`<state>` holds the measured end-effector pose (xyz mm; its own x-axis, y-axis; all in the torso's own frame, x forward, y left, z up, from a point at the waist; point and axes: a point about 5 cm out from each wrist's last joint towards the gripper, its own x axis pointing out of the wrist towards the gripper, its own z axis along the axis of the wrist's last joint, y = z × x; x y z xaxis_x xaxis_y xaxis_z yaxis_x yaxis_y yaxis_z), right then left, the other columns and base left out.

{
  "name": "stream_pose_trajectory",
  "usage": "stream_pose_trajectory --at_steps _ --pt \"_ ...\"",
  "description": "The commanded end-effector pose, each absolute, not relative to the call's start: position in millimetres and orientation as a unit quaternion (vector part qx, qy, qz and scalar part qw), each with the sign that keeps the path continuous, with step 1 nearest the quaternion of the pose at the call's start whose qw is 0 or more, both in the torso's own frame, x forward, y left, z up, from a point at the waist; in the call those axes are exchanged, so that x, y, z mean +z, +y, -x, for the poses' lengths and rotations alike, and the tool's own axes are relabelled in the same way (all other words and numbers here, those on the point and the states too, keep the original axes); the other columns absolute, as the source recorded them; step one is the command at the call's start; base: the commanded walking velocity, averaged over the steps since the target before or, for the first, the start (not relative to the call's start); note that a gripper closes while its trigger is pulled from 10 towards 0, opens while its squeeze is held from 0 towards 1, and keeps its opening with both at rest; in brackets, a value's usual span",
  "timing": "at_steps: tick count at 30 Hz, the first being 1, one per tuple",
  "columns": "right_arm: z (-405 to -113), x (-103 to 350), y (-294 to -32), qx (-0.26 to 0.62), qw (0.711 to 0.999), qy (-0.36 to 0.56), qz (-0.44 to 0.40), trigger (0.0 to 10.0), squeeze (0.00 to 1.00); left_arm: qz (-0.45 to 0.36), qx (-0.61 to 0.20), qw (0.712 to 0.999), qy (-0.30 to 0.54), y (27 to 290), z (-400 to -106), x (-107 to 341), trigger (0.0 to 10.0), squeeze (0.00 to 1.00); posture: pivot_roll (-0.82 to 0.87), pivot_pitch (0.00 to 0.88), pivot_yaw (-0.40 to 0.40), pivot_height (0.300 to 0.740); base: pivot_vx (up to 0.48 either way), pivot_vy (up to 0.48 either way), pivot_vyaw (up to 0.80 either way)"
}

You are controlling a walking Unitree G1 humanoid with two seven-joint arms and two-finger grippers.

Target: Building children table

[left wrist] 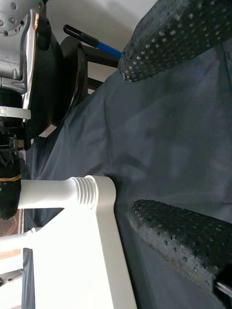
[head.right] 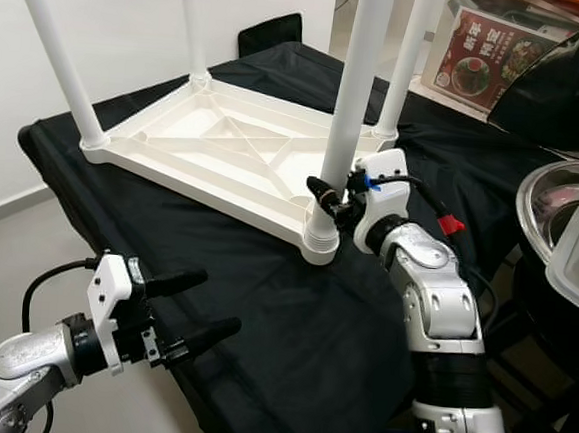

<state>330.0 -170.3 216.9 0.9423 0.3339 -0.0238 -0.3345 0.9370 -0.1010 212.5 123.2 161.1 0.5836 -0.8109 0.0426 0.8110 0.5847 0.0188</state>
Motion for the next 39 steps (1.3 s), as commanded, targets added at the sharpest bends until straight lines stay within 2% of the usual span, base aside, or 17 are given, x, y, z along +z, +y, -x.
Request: stream_pose_trajectory --at_steps 1,4,17,18,20,21,23,24,28,30,32,38,39 --pt "-327.4 205.7 -173.8 0.116 0.991 0.038 0.049 0.0 0.0 0.0 -0.461 0.887 -0.014 123.0 -210.1 159.0 10.0 0.0 -0.05 0.095 0.014 0.74 0.0 0.0 0.0" --pt "-321.7 196.2 -167.7 0.069 0.995 0.065 0.038 0.0 0.0 0.0 -0.462 0.887 -0.014 122.0 -210.0 159.2 10.0 0.0 -0.05 0.095 0.014 0.74 0.0 0.0 0.0" --pt "-309.9 183.6 -148.5 0.054 0.992 0.102 0.055 0.0 0.0 -0.002 -0.463 0.886 -0.015 121.7 -210.1 160.7 10.0 0.0 -0.04 0.099 0.014 0.74 0.0 0.0 0.0" --pt "-309.4 184.9 -147.8 0.051 0.992 0.102 0.056 10.0 0.0 -0.003 -0.463 0.886 -0.015 121.7 -210.1 160.8 10.0 0.0 -0.04 0.099 0.014 0.74 0.0 0.0 0.0" --pt "-309.2 186.3 -147.4 0.05 0.992 0.102 0.057 10.0 0.0 -0.002 -0.463 0.886 -0.015 121.7 -210.1 160.7 10.0 0.0 -0.05 0.099 0.015 0.74 0.0 0.0 0.0" --pt "-308.8 188.8 -147.1 0.046 0.993 0.097 0.051 10.0 0.77 -0.002 -0.464 0.886 -0.015 121.4 -210.2 160.5 10.0 0.0 -0.05 0.097 0.013 0.74 0.0 0.0 0.0" --pt "-308.8 188.8 -147.1 0.046 0.993 0.097 0.051 10.0 0.77 -0.002 -0.464 0.886 -0.015 121.4 -210.2 160.5 10.0 0.0 -0.05 0.097 0.013 0.74 0.0 0.0 0.0" --pt "-308.7 190.8 -146.1 0.051 0.993 0.094 0.048 10.0 1.0 -0.002 -0.465 0.885 -0.015 121.1 -210.3 160.3 10.0 0.0 -0.05 0.096 0.013 0.74 0.0 0.0 0.0" --pt "-310.4 202.7 -142.9 0.088 0.993 0.065 0.032 10.0 1.0 -0.003 -0.466 0.884 -0.016 120.5 -210.3 160.2 10.0 0.0 -0.05 0.094 0.014 0.74 0.0 0.0 0.0" --pt "-312.2 218.0 -140.5 0.153 0.987 0.023 0.036 10.0 1.0 -0.003 -0.467 0.884 -0.015 120.8 -210.0 160.3 10.0 0.0 -0.05 0.095 0.014 0.74 0.0 0.0 0.0" --pt "-312.1 222.6 -139.7 0.176 0.984 0.012 0.037 10.0 1.0 -0.003 -0.467 0.884 -0.015 120.9 -209.8 160.3 10.0 0.0 -0.05 0.095 0.014 0.74 0.0 0.0 0.0" --pt "-315.8 229.0 -157.5 0.203 0.977 0.006 0.062 10.0 1.0 -0.002 -0.469 0.883 -0.014 120.3 -208.9 160.3 10.0 0.0 -0.04 0.097 0.011 0.74 0.0 0.0 0.0" --pt "-316.9 231.0 -164.5 0.22 0.973 0.006 0.071 10.0 0.46 -0.002 -0.47 0.882 -0.014 120.2 -208.4 160.5 10.0 0.0 -0.04 0.097 0.012 0.74 0.0 0.0 0.0"
